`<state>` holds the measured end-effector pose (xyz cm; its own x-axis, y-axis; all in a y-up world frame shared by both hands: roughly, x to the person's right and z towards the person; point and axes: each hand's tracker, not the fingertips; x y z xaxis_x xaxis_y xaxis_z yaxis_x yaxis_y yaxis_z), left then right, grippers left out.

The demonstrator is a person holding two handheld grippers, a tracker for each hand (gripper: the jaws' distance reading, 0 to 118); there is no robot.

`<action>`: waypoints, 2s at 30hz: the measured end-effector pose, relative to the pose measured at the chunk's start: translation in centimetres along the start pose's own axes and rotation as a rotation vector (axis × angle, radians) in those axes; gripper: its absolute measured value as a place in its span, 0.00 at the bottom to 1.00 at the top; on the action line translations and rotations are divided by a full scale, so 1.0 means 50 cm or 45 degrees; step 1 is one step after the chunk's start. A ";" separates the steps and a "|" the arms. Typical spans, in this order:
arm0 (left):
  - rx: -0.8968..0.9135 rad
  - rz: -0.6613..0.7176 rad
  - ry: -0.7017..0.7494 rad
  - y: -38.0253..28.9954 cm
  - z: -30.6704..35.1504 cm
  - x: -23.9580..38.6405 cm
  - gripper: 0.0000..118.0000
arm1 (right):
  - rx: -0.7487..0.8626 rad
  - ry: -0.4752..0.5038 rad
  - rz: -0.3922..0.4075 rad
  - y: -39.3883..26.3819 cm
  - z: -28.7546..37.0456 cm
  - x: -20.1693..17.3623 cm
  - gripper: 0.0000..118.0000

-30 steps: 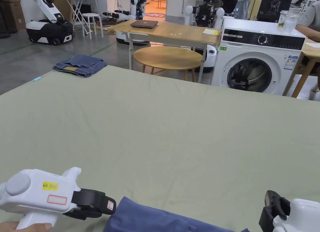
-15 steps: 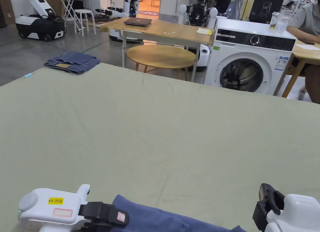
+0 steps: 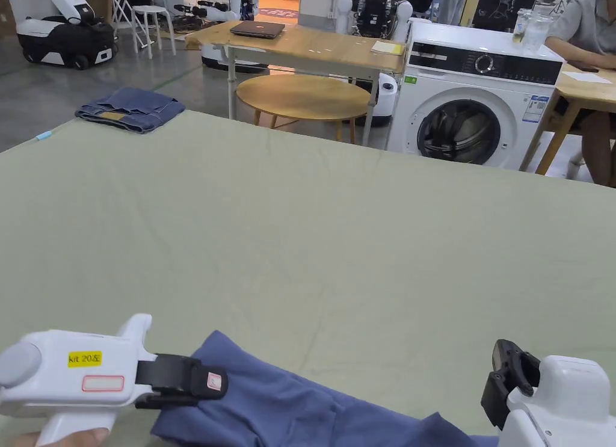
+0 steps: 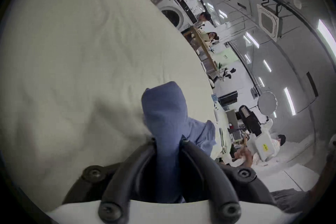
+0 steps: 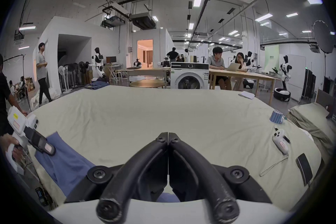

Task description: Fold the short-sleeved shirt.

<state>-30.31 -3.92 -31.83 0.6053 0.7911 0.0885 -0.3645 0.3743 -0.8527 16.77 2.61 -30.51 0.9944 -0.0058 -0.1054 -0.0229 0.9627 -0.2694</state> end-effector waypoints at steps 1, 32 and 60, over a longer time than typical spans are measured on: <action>0.006 0.004 0.016 0.009 0.017 0.003 0.04 | 0.001 0.002 -0.001 0.001 -0.001 0.001 0.00; -0.178 -0.536 0.454 -0.018 -0.149 0.370 0.04 | -0.029 0.037 -0.019 -0.009 0.000 -0.010 0.00; -0.222 -0.383 0.289 -0.071 -0.280 0.363 0.12 | -0.080 -0.009 -0.066 -0.023 0.009 0.025 0.00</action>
<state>-8.08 2.33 -34.39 0.8142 0.5251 0.2477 -0.0342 0.4693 -0.8824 18.08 1.60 -29.91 0.9952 -0.0528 -0.0829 0.0222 0.9425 -0.3335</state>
